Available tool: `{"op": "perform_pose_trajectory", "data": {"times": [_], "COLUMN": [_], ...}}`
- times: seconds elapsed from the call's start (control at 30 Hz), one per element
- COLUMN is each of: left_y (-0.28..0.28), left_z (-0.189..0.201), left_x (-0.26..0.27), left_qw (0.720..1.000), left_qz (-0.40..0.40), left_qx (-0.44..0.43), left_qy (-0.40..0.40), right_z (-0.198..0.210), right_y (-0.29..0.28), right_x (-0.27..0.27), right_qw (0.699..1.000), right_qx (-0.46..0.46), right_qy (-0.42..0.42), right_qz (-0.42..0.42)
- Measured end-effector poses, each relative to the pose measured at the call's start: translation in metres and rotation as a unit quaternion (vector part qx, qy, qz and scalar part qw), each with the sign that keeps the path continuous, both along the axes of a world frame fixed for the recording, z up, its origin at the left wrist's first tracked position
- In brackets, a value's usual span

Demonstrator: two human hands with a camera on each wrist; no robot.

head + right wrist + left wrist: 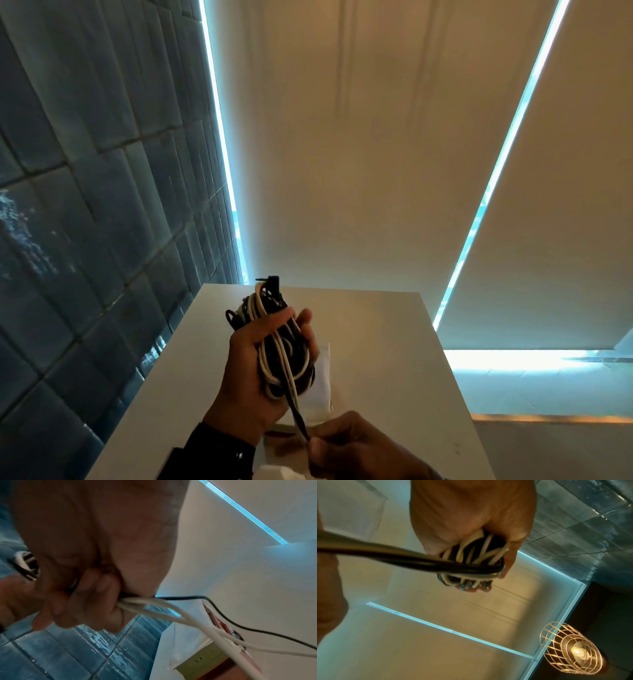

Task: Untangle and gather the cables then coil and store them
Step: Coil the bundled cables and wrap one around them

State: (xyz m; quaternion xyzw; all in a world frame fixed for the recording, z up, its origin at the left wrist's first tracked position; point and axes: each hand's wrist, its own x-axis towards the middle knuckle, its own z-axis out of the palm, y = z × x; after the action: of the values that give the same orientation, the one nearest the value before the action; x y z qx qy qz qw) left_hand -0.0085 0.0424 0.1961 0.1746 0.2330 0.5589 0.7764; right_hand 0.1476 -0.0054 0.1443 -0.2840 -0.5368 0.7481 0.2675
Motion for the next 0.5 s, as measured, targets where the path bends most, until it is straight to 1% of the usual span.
{"op": "perform_pose_trajectory", "data": {"times": [0.07,0.1,0.17,0.23,0.3,0.37,0.43,0.5], "left_y": [-0.003,-0.005,-0.009,-0.013,-0.016,-0.017,-0.018,-0.016], "left_z": [-0.002,-0.005,-0.009,-0.012,-0.014,-0.018,-0.021,-0.024], "left_x": [0.002,0.002,0.002,0.002,0.003,0.004,0.005,0.007], "left_qw": [0.998,0.997,0.993,0.987,0.973,0.963,0.960,0.962], "left_qz": [-0.047,-0.070,-0.109,-0.142,-0.173,-0.175,-0.169,-0.159], "left_qx": [0.026,0.022,0.012,0.016,0.016,-0.001,-0.019,-0.034], "left_qy": [0.018,0.018,0.029,0.076,0.151,0.207,0.222,0.221], "right_z": [0.004,0.003,0.000,-0.002,-0.002,0.003,0.008,0.015], "right_y": [0.005,0.009,0.018,0.025,0.033,0.037,0.042,0.045], "right_x": [0.007,0.012,0.019,0.024,0.029,0.033,0.036,0.037], "right_qw": [0.999,0.999,0.991,0.978,0.966,0.947,0.923,0.902], "right_qx": [-0.014,-0.007,0.024,0.036,0.045,0.112,0.197,0.257], "right_qy": [-0.022,-0.047,-0.128,-0.203,-0.255,-0.301,-0.328,-0.344], "right_qz": [0.018,0.023,0.022,0.012,-0.004,-0.025,-0.038,-0.044]}}
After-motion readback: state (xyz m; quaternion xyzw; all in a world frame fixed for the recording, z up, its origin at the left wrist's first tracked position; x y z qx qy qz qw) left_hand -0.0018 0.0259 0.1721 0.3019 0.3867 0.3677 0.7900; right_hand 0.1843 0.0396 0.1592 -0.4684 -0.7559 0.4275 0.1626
